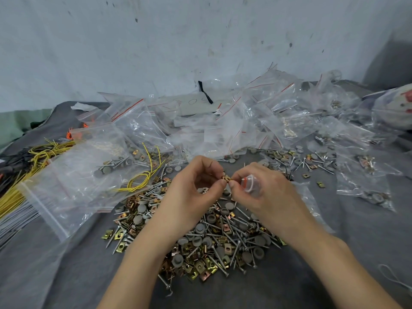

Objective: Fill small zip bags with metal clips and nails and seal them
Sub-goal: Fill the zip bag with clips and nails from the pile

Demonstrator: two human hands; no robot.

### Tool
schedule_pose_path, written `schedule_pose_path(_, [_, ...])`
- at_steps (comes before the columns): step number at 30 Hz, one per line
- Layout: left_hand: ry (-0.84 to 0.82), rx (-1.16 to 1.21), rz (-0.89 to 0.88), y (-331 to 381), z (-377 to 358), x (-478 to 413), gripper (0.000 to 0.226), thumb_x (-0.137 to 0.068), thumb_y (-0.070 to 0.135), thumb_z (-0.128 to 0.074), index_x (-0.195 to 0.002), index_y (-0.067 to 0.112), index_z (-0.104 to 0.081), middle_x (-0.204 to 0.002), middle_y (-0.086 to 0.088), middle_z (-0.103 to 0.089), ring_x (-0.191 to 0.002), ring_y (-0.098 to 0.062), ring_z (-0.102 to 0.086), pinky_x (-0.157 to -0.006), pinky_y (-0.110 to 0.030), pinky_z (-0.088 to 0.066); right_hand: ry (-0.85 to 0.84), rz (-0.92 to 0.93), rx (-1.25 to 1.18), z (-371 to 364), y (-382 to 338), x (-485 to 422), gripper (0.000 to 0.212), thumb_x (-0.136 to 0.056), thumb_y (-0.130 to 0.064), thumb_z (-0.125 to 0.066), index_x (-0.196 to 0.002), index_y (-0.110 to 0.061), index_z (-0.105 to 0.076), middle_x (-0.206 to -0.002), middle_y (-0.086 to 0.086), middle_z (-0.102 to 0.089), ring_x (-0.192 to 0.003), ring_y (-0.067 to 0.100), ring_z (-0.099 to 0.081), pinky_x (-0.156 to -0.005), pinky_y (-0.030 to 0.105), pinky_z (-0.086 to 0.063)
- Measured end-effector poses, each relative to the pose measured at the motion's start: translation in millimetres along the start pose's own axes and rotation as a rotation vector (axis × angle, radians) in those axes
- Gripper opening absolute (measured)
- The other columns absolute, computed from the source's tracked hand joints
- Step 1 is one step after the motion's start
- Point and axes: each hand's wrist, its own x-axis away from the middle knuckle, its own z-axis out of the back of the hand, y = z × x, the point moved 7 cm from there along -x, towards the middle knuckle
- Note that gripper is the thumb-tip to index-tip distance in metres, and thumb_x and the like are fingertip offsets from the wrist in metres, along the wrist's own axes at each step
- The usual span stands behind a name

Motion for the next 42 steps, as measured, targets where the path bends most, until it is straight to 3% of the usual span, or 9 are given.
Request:
schedule_pose_path(4, [-0.027,-0.235,-0.062,2,-1,1,0.020,-0.093,0.013,-0.066,-0.112,0.020,-0.067,-0.098,0.010,-0.066,-0.092,-0.003,-0.063,-0.085,-0.018,-0.048,-0.021,0.022,0.067,-1,1,1,0.021,-0.088,-0.055,-0.051,-0.093,-0.036,-0.059,-0.091,-0.025,-0.056,-0.086,-0.002,-0.053,-0.091,0.031,-0.039])
schedule_pose_path(8, [-0.019,-0.395,-0.018,-12,5,0,0.015,-0.093,0.025,-0.062,-0.107,0.025,-0.067,-0.102,0.016,-0.065,-0.098,0.001,-0.059,-0.085,-0.013,-0.043,-0.108,0.010,0.154,-8,5,0,0.038,-0.083,-0.068,-0.049,-0.105,-0.037,-0.054,-0.103,-0.023,-0.053,-0.094,0.005,-0.053,-0.094,0.032,-0.039])
schedule_pose_path(13, [-0.081,-0.832,0.139,-37,18,2,0.030,-0.100,0.035,-0.050,-0.127,0.024,-0.058,-0.123,0.010,-0.060,-0.120,-0.015,-0.049,-0.104,-0.037,-0.038,-0.170,0.036,0.194,-11,17,2,0.053,-0.076,-0.063,-0.067,-0.117,-0.039,-0.043,-0.121,-0.020,-0.032,-0.101,0.008,-0.050,-0.083,0.026,-0.040])
schedule_pose_path(19, [-0.168,-0.798,0.050,-19,15,16,0.022,-0.098,0.043,-0.049,-0.115,0.037,-0.061,-0.116,0.019,-0.056,-0.116,-0.006,-0.043,-0.103,-0.035,-0.036,-0.214,0.065,0.241,-15,27,6,0.065,-0.075,-0.060,-0.062,-0.128,-0.045,-0.028,-0.129,-0.015,-0.026,-0.098,0.006,-0.048,-0.081,0.022,-0.039])
schedule_pose_path(23, [-0.321,-0.858,0.075,-24,5,35,0.028,-0.097,0.049,-0.047,-0.123,0.047,-0.056,-0.128,0.023,-0.045,-0.128,-0.002,-0.031,-0.111,-0.036,-0.028,-0.258,0.038,0.349,-22,38,6,0.104,-0.082,-0.054,-0.069,-0.151,-0.044,0.008,-0.148,-0.004,-0.027,-0.132,0.016,-0.039,-0.107,0.028,-0.034])
schedule_pose_path(28, [-0.307,-0.953,0.032,-24,-2,38,0.032,-0.099,0.050,-0.044,-0.131,0.050,-0.049,-0.132,0.020,-0.042,-0.128,-0.007,-0.035,-0.109,-0.033,-0.031,-0.240,-0.029,0.486,-21,38,6,0.112,-0.090,-0.049,-0.062,-0.146,-0.040,0.035,-0.153,0.000,-0.033,-0.140,0.020,-0.033,-0.122,0.038,-0.017])
schedule_pose_path(34, [-0.325,-0.951,0.024,-22,-1,39,0.031,-0.097,0.050,-0.049,-0.128,0.051,-0.050,-0.135,0.020,-0.041,-0.131,-0.007,-0.033,-0.109,-0.032,-0.032,-0.172,-0.098,0.471,-12,43,7,0.102,-0.094,-0.046,-0.057,-0.154,-0.029,0.023,-0.145,-0.005,-0.047,-0.131,0.015,-0.044,-0.123,0.036,-0.017])
schedule_pose_path(38, [-0.265,-1.033,-0.007,-14,-8,39,0.031,-0.099,0.047,-0.045,-0.130,0.049,-0.047,-0.127,0.016,-0.043,-0.121,-0.010,-0.040,-0.098,-0.029,-0.037,-0.099,-0.089,0.239,-1,35,9,0.101,-0.087,-0.042,-0.068,-0.156,-0.041,0.007,-0.141,-0.004,-0.052,-0.130,0.013,-0.041,-0.115,0.028,-0.020])
schedule_pose_path(42, [-0.205,-1.118,-0.009,-13,-16,36,0.029,-0.101,0.047,-0.042,-0.127,0.039,-0.052,-0.120,0.009,-0.047,-0.115,-0.015,-0.048,-0.089,-0.031,-0.045,-0.048,-0.075,0.088,7,31,11,0.098,-0.078,-0.054,-0.060,-0.153,-0.049,0.002,-0.149,-0.005,-0.043,-0.136,0.010,-0.032,-0.111,0.026,-0.019])
